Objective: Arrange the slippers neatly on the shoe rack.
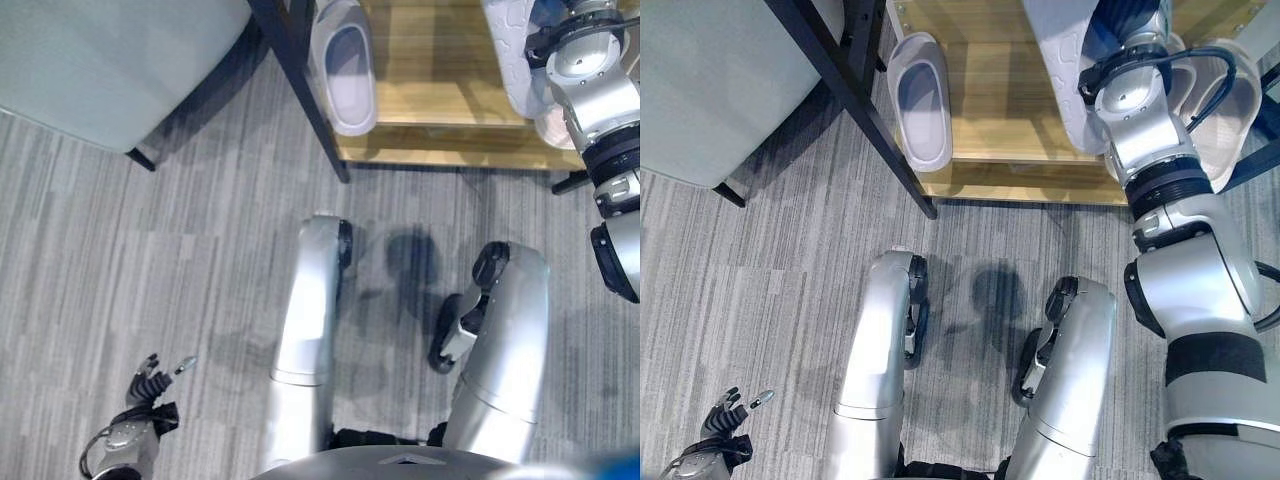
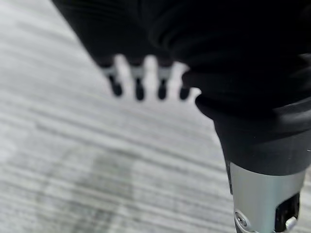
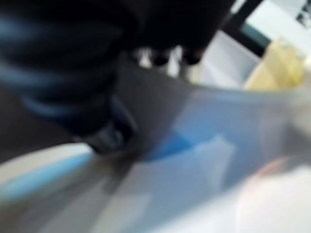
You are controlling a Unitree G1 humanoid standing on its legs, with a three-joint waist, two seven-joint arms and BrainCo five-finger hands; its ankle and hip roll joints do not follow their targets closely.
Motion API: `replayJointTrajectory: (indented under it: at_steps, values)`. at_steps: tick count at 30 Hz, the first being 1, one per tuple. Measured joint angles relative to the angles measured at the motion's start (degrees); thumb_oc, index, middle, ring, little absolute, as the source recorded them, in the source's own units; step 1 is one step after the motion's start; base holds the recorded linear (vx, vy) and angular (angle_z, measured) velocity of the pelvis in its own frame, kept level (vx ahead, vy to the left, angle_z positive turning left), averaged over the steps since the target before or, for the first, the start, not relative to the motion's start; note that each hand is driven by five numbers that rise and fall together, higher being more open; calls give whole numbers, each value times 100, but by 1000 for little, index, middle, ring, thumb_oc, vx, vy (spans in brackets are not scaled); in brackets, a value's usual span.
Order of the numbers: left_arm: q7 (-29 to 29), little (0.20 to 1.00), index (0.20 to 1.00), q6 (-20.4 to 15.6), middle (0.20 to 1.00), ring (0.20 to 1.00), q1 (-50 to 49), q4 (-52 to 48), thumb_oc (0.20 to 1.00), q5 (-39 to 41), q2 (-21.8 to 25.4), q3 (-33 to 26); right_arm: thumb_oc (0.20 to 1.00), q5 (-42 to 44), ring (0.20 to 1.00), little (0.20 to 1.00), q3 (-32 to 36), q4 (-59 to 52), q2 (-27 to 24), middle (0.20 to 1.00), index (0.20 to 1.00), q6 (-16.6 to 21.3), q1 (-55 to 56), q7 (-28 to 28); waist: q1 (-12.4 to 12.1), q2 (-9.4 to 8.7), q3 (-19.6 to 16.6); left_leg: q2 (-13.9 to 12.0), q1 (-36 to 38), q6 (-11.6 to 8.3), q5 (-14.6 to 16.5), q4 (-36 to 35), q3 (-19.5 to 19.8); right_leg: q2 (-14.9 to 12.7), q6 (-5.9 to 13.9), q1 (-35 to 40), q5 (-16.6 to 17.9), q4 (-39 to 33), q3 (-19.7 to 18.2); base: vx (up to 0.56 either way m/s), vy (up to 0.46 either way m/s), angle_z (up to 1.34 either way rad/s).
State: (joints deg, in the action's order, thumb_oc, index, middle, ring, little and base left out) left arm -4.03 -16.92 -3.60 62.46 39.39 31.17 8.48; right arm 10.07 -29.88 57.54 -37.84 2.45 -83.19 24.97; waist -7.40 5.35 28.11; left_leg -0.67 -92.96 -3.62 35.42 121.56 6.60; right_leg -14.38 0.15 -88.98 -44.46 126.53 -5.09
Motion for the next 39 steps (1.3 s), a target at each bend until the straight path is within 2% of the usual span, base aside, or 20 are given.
replayJointTrajectory:
  at_steps: [3,11,15,18,31,35,36,37,39]
  values:
    - [21,1000,1000,4,1000,1000,-5,103,1000,0,-59,1,200,15,200,200,-1,332,153,200,200,-46,-9,-53,-8,1,-1,15,2,-1,1,-3,3,-3,1,6,-21,1,-2,25,42,1]
    - [120,1000,1000,42,1000,1000,10,305,1000,-4,-153,76,200,-8,200,200,11,361,624,200,200,-148,-8,-149,-24,7,-4,36,-5,-13,7,-50,-10,-32,-4,-14,-55,3,-4,22,39,2]
    - [142,1000,1000,62,1000,1000,6,276,1000,-13,-146,347,200,-27,200,200,13,531,849,200,200,-289,-5,-142,-63,13,-14,56,-12,-16,8,-72,-25,-69,-15,-15,-78,-11,-11,16,62,3]
    - [169,1000,1000,102,1000,1000,-6,96,1000,-12,-138,464,200,-47,200,200,56,1062,1016,200,200,-422,16,-141,-164,20,-17,59,-16,-15,8,-88,-44,-77,-15,-22,-83,-20,-23,12,46,1]
    - [289,1000,1000,142,1000,1000,-200,-272,1000,-5,-106,848,200,-104,200,200,131,1605,1091,200,200,-544,34,-121,-307,164,-25,87,-21,9,20,-86,-120,-133,41,-7,-121,-13,-101,17,48,2]
    - [307,1000,1000,139,1000,1000,-230,-364,1000,-5,-88,999,200,174,200,200,146,1837,1110,200,200,-516,-48,-72,-332,208,-26,129,-19,17,16,-85,-172,-176,62,-6,-132,12,-166,18,60,5]
    - [362,1000,1000,138,1000,1000,-262,-474,1000,-6,-67,1023,344,281,344,344,201,1947,1098,344,344,-510,-71,-56,-367,237,-21,142,-20,18,16,-80,-184,-178,90,-6,-145,23,-187,22,39,7]
    - [370,1000,1000,129,1000,1000,-263,-501,1000,-5,-61,1022,1000,440,1000,1000,289,2067,1070,1000,1000,-506,-70,-31,-415,276,-17,162,-21,18,16,-71,-195,-195,100,-2,-166,41,-205,21,39,8]
    - [371,1000,1000,123,1000,1000,-273,-502,1000,-6,-20,1069,1000,666,1000,1000,421,2033,1023,1000,1000,-433,-76,24,-476,295,-18,177,-27,23,19,-83,-204,-226,102,2,-197,55,-207,18,38,8]
